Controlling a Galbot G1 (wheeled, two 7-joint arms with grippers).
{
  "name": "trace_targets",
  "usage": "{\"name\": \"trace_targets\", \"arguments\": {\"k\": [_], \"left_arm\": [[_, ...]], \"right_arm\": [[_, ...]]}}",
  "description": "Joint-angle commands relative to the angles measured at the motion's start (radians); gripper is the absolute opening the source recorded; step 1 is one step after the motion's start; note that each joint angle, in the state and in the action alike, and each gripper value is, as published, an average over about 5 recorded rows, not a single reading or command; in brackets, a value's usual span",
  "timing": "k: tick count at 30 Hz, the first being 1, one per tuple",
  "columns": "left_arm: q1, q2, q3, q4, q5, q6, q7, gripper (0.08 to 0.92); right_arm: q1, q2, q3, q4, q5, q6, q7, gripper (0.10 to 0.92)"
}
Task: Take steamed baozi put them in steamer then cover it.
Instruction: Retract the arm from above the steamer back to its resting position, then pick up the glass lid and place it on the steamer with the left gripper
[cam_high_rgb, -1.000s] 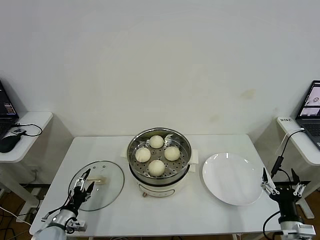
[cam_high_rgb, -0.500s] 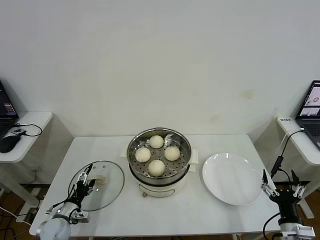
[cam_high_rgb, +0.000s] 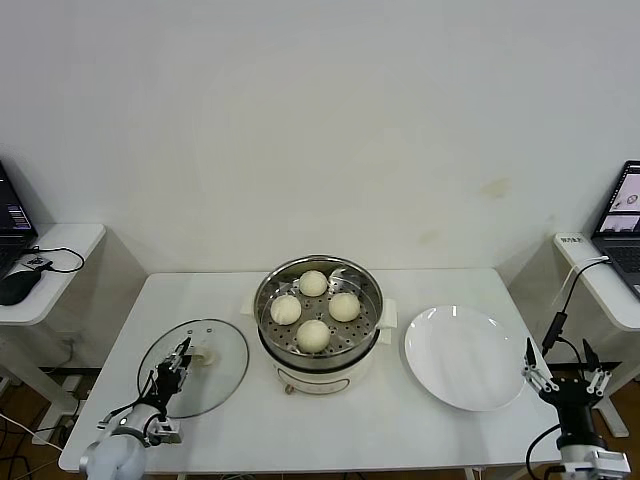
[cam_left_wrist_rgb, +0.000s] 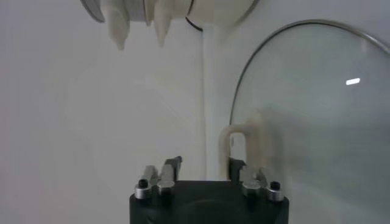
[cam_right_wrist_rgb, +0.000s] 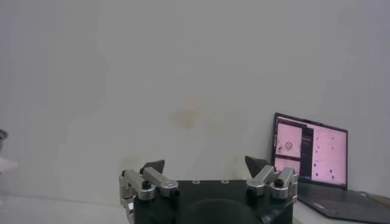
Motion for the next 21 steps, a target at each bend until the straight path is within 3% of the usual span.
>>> {"name": "trace_targets", "arguments": {"k": [1,9,15,21], "left_arm": [[-0.009,-0.003,0.001,0.033,-0.001,-0.003,-0.016,0.316],[0.014,-0.022,-0.022,0.004,0.008,-0.021,-0.119,0.128],[0.07,-0.05,-0.081,-0.097,0.037,-0.006,-0.203,0.124],[0.15,-0.044,-0.136,-0.239,0.022,0.032,-0.188,0.124]], "right_arm": [[0.002,0.0,-0.001,-0.005,0.002,0.012,-0.002,0.823],[0.001,0.003,-0.002,-0.006,-0.003,0.016,-0.003,0.823],[0.002,0.005,-0.003,-0.013,-0.005,0.02,-0.006,0.823],[0.003,0.005,-0.01,-0.015,-0.006,0.021,-0.006,0.823]]}}
